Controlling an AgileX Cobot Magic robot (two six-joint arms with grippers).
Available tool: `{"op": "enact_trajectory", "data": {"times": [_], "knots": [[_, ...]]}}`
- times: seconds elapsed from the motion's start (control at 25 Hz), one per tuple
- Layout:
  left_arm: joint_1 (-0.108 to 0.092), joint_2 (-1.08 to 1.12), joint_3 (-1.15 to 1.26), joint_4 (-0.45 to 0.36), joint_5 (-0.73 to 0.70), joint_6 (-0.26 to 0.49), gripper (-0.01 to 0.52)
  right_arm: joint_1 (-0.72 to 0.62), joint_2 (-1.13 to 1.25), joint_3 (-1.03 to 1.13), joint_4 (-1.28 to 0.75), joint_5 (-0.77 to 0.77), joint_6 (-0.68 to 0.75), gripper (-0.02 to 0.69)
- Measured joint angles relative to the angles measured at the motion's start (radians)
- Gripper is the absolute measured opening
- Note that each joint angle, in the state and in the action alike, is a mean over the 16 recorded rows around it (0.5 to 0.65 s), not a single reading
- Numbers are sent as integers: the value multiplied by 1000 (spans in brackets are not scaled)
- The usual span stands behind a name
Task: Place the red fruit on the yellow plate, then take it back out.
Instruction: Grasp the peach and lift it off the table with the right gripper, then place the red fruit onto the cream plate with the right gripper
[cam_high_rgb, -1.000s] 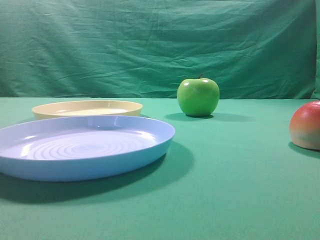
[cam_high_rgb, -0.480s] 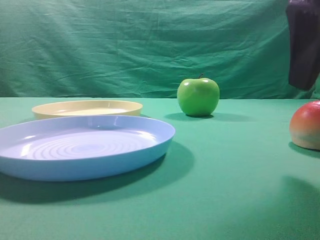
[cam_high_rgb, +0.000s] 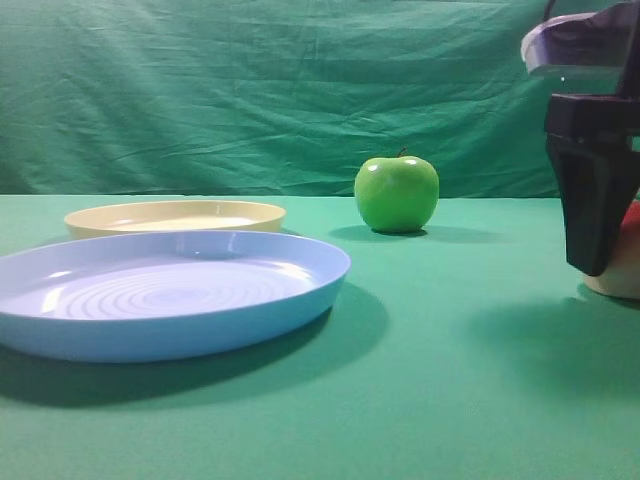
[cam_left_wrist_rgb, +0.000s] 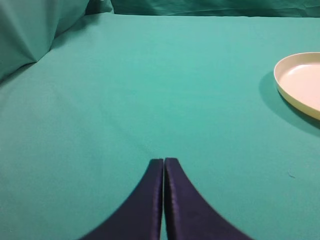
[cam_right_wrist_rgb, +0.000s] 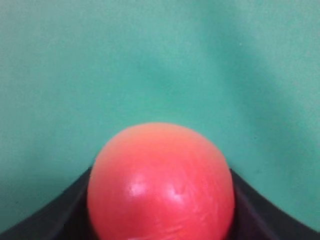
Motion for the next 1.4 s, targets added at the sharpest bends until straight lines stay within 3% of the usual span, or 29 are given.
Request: {"op": "enact_trajectory", "data": {"times": [0.2, 0.4, 1.04, 1.4], "knots": [[0, 0, 0, 0, 0, 0, 0, 9, 11, -85, -1, 46, -23, 293], [0, 0, 0, 0, 0, 0, 0, 47, 20, -238, -1, 102, -81, 228], [0, 0, 0, 0, 0, 0, 0, 264, 288, -857, 163, 230, -397, 209], [0, 0, 0, 0, 0, 0, 0, 334, 551, -1082, 214, 188, -469, 199]]}}
